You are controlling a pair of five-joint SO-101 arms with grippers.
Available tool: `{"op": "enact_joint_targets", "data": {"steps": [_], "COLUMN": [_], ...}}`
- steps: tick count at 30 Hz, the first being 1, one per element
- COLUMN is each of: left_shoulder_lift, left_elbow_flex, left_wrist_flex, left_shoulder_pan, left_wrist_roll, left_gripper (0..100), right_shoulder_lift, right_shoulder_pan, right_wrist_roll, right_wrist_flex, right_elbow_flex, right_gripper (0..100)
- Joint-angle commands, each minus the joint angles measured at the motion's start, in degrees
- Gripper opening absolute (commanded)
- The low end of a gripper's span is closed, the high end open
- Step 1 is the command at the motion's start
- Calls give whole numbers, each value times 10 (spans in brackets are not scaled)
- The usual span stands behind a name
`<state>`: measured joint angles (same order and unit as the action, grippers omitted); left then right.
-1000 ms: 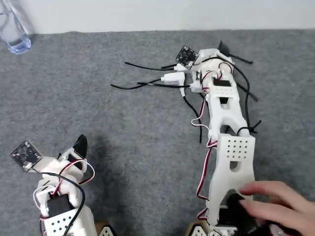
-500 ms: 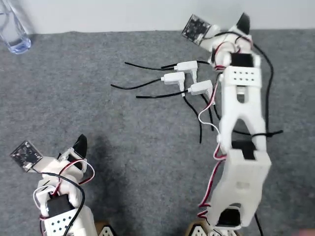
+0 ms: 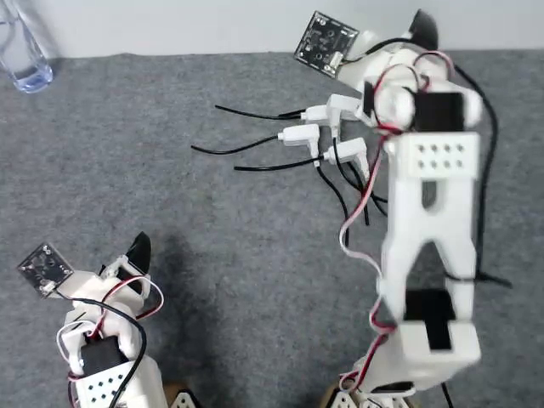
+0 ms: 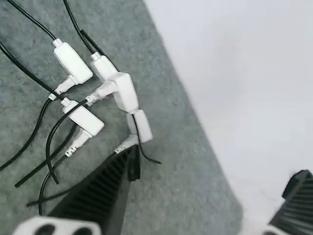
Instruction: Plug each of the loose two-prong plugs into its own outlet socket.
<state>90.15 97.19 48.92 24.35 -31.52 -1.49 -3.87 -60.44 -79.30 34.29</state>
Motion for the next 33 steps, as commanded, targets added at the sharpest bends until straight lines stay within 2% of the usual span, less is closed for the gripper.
{"op": "enact_joint_targets", "data": {"steps": [1,5,9,14,19,29,33], "left_shoulder_lift": [2,2,2,2,2,2,2], "left_elbow_flex": [-3,-3,-3,-3,-4,-18,-21], "left_wrist_flex": [-2,-2,0,2,4,56,102], "left_shoulder_pan": [-1,-1,-1,0,0,22,19], "left_wrist_roll": [6,6,6,6,11,167,322], "left_gripper": [318,318,318,318,318,318,318], "right_shoulder_lift": [112,185,230,308,415,696,838], "right_shoulder_pan": [0,0,0,67,109,112,112], "right_wrist_roll": [24,81,174,349,421,508,513], "right_wrist_flex": [-74,-162,-238,-236,-236,-199,-135], "right_elbow_flex": [27,25,24,-33,-196,-589,-748], "right_gripper": [420,420,420,420,420,420,422]}}
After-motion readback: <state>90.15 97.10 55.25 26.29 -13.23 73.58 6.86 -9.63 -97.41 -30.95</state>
